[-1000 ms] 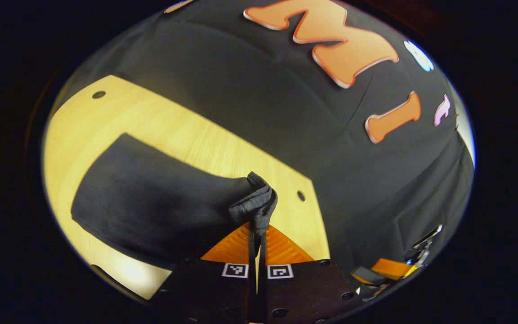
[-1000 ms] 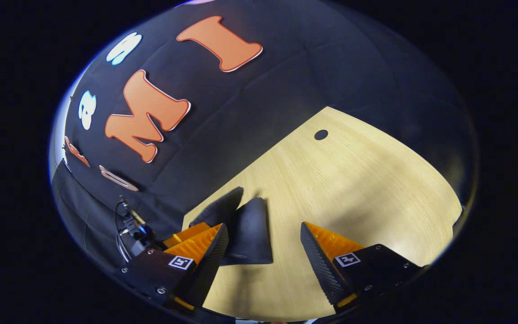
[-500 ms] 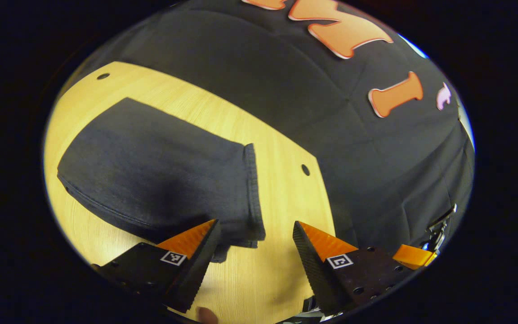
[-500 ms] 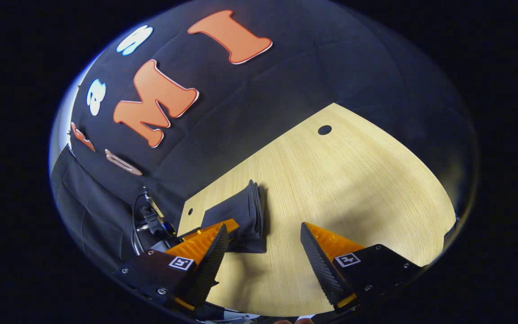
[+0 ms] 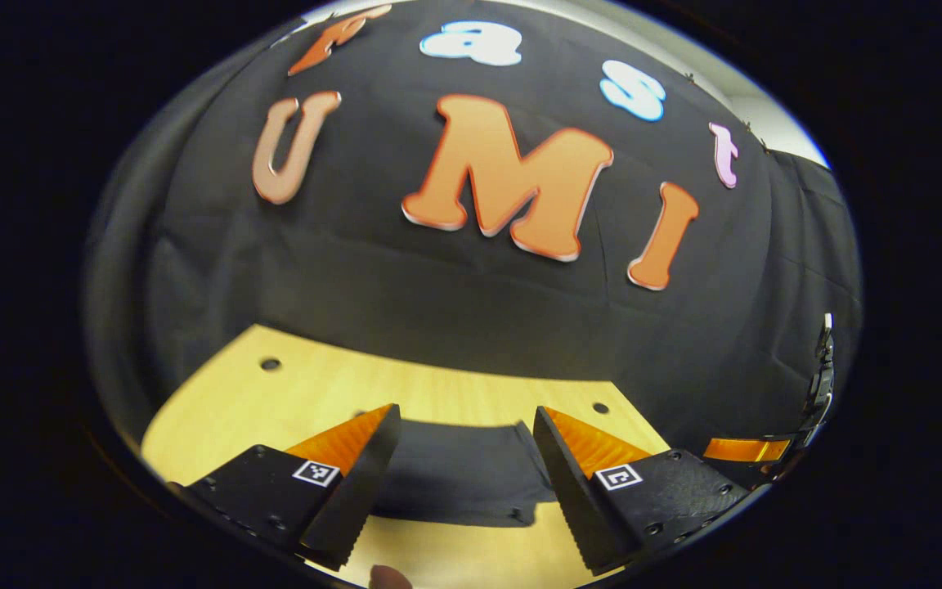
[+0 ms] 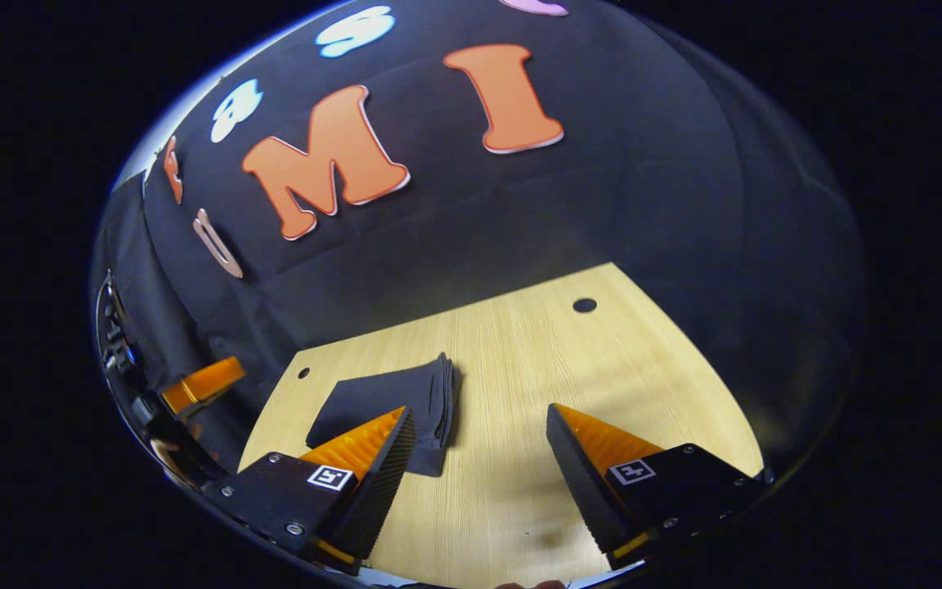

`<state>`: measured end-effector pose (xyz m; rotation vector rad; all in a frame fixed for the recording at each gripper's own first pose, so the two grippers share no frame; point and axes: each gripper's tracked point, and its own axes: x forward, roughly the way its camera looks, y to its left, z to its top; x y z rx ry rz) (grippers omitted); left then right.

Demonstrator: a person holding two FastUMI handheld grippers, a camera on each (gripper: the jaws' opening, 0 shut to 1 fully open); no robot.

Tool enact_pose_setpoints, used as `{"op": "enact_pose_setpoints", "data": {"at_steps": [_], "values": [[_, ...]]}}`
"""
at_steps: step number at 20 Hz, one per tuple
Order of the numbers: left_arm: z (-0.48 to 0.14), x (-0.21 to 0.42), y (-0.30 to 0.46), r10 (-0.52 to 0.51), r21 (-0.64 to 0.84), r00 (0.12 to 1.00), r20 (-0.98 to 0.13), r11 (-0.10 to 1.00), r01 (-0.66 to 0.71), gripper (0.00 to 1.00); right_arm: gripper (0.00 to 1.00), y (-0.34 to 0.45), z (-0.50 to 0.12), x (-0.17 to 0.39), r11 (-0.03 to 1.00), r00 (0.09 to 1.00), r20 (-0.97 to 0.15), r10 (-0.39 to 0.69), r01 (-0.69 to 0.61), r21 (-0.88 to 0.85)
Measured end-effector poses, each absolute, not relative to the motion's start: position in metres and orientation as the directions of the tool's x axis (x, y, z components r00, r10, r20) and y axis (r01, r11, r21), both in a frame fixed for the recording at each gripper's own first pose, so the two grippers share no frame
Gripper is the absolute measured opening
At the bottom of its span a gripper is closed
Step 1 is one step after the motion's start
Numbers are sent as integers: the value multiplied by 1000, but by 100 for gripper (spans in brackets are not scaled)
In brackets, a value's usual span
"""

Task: Grasp the waist and the cuffs of the jeans and fold them to make the two legs overlap; first hold the waist and fold one-third of the jeans toward the cuffs, then hold the cuffs and fold the remaining one-third in the same direction to finish folding.

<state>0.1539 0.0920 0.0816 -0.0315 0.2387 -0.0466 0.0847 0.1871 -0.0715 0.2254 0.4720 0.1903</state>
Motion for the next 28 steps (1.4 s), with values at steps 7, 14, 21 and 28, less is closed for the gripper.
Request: {"op": "enact_pose_setpoints", "data": {"at_steps": [7, 14, 21, 28], "values": [[197, 98, 156, 21, -44, 1000, 2, 999, -21, 98, 98, 230, -7, 75, 971, 967, -187, 175, -138, 195], [258, 33, 244, 165, -107, 961, 223, 984, -144, 97, 97, 270, -13, 52, 962, 964, -170, 204, -165, 219], [242, 23, 255, 195, -187, 963, 187, 969, -160, 94, 97, 278, 13, 40, 950, 964, -108, 243, -214, 226], [244, 14, 240, 190, -6, 962, 198, 981, -193, 94, 98, 278, 23, 53, 958, 966, -37, 257, -250, 141]]}}
